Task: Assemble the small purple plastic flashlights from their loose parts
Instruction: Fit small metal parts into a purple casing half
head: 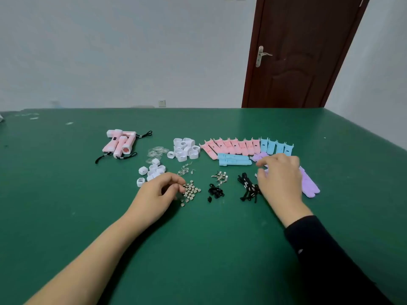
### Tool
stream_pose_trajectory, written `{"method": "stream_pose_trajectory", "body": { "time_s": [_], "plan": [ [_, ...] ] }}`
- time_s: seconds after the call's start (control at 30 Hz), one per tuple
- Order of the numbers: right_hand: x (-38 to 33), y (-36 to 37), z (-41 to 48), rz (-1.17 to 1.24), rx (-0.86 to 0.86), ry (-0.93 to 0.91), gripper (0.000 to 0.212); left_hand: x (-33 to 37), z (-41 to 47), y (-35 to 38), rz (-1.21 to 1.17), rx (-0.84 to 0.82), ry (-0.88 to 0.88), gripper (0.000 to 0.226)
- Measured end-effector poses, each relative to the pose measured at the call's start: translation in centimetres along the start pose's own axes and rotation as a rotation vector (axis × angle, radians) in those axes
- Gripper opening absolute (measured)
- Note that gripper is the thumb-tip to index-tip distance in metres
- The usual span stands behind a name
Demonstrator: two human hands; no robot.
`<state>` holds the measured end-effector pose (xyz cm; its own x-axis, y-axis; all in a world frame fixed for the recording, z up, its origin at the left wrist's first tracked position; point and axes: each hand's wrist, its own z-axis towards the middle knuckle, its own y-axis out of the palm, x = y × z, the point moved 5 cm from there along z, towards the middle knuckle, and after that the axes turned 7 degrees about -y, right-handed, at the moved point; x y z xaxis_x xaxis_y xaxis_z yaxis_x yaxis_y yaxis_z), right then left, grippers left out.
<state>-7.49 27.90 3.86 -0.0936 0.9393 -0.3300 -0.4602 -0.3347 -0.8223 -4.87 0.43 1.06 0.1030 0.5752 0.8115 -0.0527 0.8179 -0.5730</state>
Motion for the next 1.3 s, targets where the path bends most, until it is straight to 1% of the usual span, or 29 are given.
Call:
{"method": "stream_pose_trajectory", "body": {
  "time_s": [0.07, 0.13, 0.23, 0.33, 0.5, 0.67, 0.87, 1.17, 1.3],
  "plan": [
    [1.0, -0.5, 0.0, -0.058, -0.032, 0.073, 0.022, 0.0, 0.1, 0.0, -0.018, 0.002, -0.012, 0.026],
    [2.1, -0.6, 0.2, -0.041, -0.065, 0.136, 0.022, -0.2, 0.1, 0.1, -0.011, 0.0, -0.005, 0.026],
    [2.3, -0.7, 0.2, -0.058, -0.096, 0.164, 0.023, -0.3, 0.2, 0.1, -0.015, -0.001, 0.005, 0.026],
    [2.4, -0.7, 0.1, -0.089, -0.121, 0.188, 0.018, -0.2, 0.1, 0.1, -0.02, -0.003, 0.005, 0.026],
    [1.8, -0.1, -0.2, -0.172, -0.158, 0.164, 0.016, -0.1, 0.0, 0.2, -0.021, -0.012, 0.009, 0.025],
    [1.5, 0.1, -0.4, -0.171, -0.155, 0.143, 0.014, 0.0, 0.0, 0.1, -0.014, -0.016, 0.012, 0.026],
    [1.3, 0.1, -0.3, -0.199, -0.151, 0.124, 0.018, 0.1, -0.1, 0.1, -0.017, -0.013, 0.008, 0.026],
    [0.9, 0.3, -0.3, -0.216, -0.145, 0.101, 0.019, 0.1, -0.1, 0.0, -0.033, -0.01, 0.002, 0.027],
    [0.8, 0.0, -0.1, -0.187, -0.099, 0.089, 0.021, 0.1, -0.1, 0.0, -0.031, -0.009, 0.004, 0.027]
  ]
}}
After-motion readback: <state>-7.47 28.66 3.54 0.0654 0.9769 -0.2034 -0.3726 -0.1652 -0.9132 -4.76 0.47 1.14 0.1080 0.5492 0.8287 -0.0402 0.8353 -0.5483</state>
